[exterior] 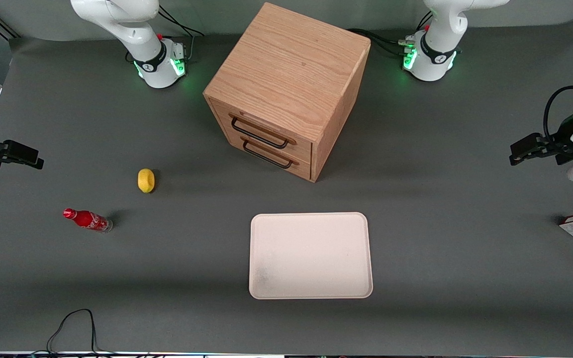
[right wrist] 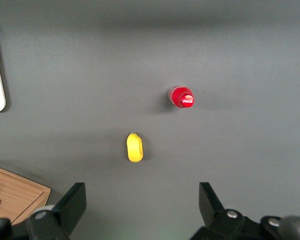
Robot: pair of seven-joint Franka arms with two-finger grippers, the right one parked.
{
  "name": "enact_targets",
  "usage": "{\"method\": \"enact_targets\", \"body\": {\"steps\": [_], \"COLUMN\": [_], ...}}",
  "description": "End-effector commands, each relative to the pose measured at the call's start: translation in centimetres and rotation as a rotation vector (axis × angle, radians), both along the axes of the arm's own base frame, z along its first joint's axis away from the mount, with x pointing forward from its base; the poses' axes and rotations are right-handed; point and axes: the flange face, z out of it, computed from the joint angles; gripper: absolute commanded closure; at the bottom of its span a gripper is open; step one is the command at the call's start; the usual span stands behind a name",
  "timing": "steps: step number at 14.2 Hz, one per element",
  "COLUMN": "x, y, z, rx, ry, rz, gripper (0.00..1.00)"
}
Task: Place red cookie box on tray
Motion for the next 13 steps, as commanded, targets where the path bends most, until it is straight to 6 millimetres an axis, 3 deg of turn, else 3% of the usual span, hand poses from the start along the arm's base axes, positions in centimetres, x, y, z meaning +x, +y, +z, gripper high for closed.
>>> {"method": "enact_targets", "body": {"steps": [1,4,7,10,13], "x": [-0.6,-0.5,0.9,3.3,6.4], "y": [-0.1,0.1,2.4,9.9,17.2], "z": [0.4,0.4,-0.8,-2.0,-3.3], "rx": [-0.009,-0.008,-0.001,-0.008,-0.003], "ry": [0.005,0.002,0.007,0.000,-0.015], "rz": [-0.011,-0.007,0.030,0.113,0.078], "gripper": [0.00,0.00,0.00,0.00,0.00]}}
